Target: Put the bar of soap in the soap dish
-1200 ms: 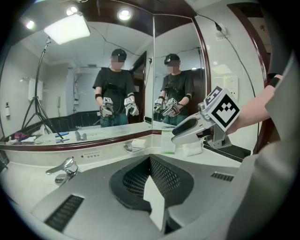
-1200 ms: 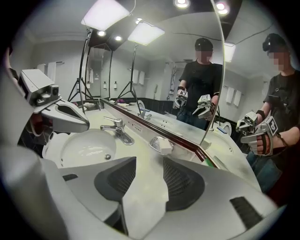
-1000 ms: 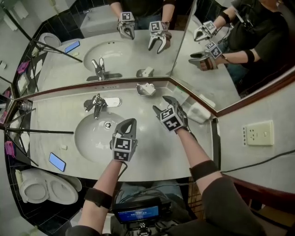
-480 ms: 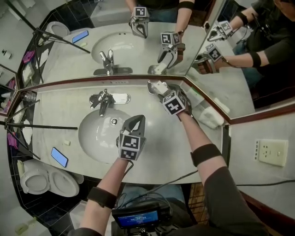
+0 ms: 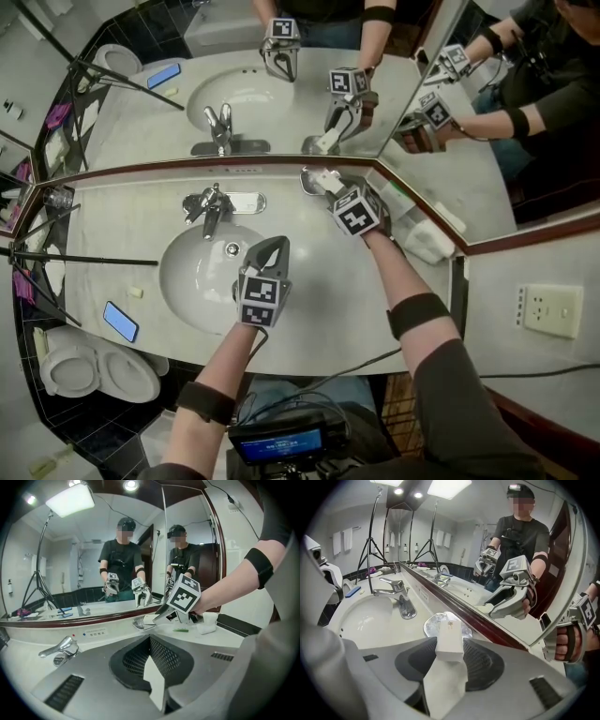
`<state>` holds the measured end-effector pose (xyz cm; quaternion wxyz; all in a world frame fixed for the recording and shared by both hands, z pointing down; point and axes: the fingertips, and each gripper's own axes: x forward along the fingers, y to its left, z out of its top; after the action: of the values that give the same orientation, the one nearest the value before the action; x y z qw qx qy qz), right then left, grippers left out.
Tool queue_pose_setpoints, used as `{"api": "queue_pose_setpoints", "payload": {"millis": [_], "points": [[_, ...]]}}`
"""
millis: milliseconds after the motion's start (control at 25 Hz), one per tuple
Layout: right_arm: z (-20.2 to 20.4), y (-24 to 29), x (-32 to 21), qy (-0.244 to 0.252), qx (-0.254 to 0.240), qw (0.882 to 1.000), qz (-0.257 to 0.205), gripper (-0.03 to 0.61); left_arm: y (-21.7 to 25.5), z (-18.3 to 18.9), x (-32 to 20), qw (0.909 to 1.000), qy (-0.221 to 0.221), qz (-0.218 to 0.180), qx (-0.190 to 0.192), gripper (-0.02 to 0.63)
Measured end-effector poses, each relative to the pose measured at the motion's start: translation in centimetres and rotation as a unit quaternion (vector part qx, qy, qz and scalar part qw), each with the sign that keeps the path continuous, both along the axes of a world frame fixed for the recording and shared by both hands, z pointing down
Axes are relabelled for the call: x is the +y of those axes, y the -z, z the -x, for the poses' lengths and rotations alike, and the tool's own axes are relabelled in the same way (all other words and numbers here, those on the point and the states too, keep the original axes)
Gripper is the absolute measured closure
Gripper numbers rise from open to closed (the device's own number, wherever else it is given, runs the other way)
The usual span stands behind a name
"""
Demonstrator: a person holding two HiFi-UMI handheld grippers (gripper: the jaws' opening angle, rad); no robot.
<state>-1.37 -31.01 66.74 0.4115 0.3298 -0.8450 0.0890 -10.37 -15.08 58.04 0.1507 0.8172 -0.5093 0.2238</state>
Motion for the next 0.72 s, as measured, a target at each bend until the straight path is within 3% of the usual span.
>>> {"api": "queue_pose_setpoints", "payload": {"millis": [360, 720], "points": [[-0.5, 2.9, 3.2, 0.016, -0.023, 1.0, -0.015, 0.383, 0.2, -0.3, 1.6, 1.0, -0.008, -0.001, 0.003, 0.617], [-2.2, 6.8, 12.1, 0.022, -0.06, 0.998, -0.029, 0.383, 0.5, -0.7, 5.0, 0.9997, -0.023, -0.001, -0.003, 0.617]]}}
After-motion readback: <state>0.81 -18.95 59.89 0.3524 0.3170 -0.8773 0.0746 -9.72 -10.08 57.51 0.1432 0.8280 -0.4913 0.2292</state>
